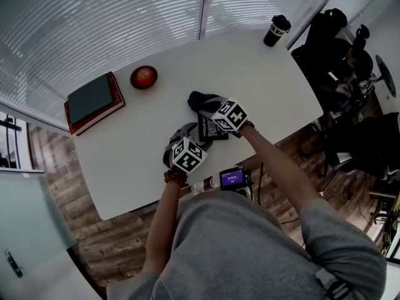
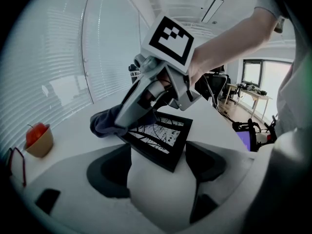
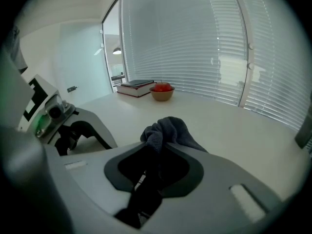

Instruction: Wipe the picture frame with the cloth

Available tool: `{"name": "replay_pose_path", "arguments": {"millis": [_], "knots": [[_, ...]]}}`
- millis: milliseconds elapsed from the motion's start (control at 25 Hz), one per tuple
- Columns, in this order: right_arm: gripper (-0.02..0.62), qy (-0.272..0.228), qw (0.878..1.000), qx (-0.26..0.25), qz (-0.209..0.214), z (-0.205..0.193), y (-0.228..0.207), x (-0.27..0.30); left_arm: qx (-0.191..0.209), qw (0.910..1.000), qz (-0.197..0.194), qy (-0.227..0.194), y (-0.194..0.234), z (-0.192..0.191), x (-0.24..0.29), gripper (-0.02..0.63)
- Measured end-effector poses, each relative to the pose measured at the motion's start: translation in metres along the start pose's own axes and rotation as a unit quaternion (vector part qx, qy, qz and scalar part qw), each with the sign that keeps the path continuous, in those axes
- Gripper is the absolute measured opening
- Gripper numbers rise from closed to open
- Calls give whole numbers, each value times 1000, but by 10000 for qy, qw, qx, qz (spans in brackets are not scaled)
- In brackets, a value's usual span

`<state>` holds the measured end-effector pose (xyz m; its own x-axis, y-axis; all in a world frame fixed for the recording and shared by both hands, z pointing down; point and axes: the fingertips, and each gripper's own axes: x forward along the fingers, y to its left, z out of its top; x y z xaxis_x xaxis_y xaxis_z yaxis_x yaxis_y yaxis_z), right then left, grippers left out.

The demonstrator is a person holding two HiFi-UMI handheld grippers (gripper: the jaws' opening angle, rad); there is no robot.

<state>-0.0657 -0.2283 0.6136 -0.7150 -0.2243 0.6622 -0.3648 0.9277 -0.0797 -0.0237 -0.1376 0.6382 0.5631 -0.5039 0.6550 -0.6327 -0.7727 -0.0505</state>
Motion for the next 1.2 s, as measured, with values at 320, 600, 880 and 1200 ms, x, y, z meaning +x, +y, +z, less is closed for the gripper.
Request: {"name": "replay_pose_path", "arguments": {"millis": [320, 600, 880, 1200], "knots": [[78, 100, 9995, -142, 250, -12, 27, -7, 4, 10000, 6, 3, 1, 0, 0, 339], [77, 149, 9989, -75, 431, -22, 47, -16, 24, 10000, 12, -17, 1, 2, -1, 333], [77, 157, 9990, 151, 402, -26, 50, -19, 16, 10000, 31, -13, 0, 1, -1, 328], [74, 218, 9958, 695, 546, -32, 61, -25, -9, 10000, 25, -12, 0, 0, -2, 331]]}}
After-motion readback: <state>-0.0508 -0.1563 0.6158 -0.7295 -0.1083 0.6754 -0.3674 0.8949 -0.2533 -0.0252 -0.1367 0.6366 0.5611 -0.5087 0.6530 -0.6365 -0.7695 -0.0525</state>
